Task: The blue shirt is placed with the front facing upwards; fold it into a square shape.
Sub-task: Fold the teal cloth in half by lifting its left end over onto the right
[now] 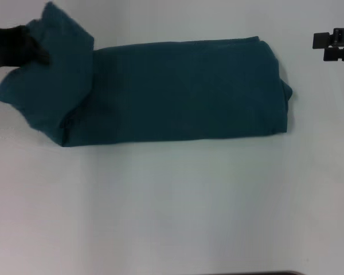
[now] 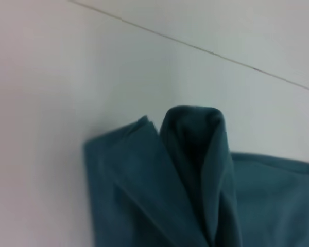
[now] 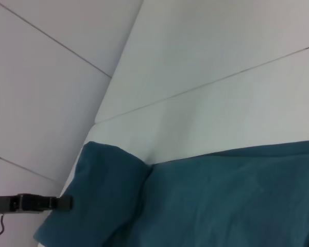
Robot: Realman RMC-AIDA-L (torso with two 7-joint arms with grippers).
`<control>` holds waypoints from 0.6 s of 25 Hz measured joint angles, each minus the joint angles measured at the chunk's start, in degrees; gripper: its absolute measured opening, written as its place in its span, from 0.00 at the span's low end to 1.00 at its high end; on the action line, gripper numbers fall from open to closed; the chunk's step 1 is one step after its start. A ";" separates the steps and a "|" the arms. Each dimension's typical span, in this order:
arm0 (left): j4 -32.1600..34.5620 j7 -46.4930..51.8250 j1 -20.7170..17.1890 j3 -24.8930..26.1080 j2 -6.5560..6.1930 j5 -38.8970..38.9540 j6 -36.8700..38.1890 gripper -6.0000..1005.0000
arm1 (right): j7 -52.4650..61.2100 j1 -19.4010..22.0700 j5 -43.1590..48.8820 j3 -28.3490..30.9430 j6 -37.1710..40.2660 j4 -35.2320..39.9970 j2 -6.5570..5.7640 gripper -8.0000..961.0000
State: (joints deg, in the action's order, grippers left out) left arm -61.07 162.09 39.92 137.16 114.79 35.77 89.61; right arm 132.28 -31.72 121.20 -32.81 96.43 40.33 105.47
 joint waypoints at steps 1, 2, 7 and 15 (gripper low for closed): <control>0.20 -0.17 -0.49 0.29 -0.85 -0.47 -0.18 0.08 | -0.01 -0.01 0.00 -0.03 0.01 -0.01 0.00 0.92; 0.42 -0.20 -0.69 0.44 -1.44 -0.98 -0.38 0.08 | -0.02 0.00 0.00 -0.05 0.02 -0.04 0.00 0.92; -0.22 0.65 -0.62 3.57 -3.40 -7.88 -2.09 0.08 | -0.05 0.01 0.00 -0.07 -0.06 -0.08 0.08 0.92; -6.74 1.25 -0.09 4.43 -1.23 -8.34 0.72 0.08 | -0.01 -0.03 -0.01 -0.08 0.01 -0.07 0.27 0.91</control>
State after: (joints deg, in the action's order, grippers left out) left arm -67.81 163.34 39.83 141.59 113.56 27.43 90.32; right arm 132.26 -31.75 121.20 -32.88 96.44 40.25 105.74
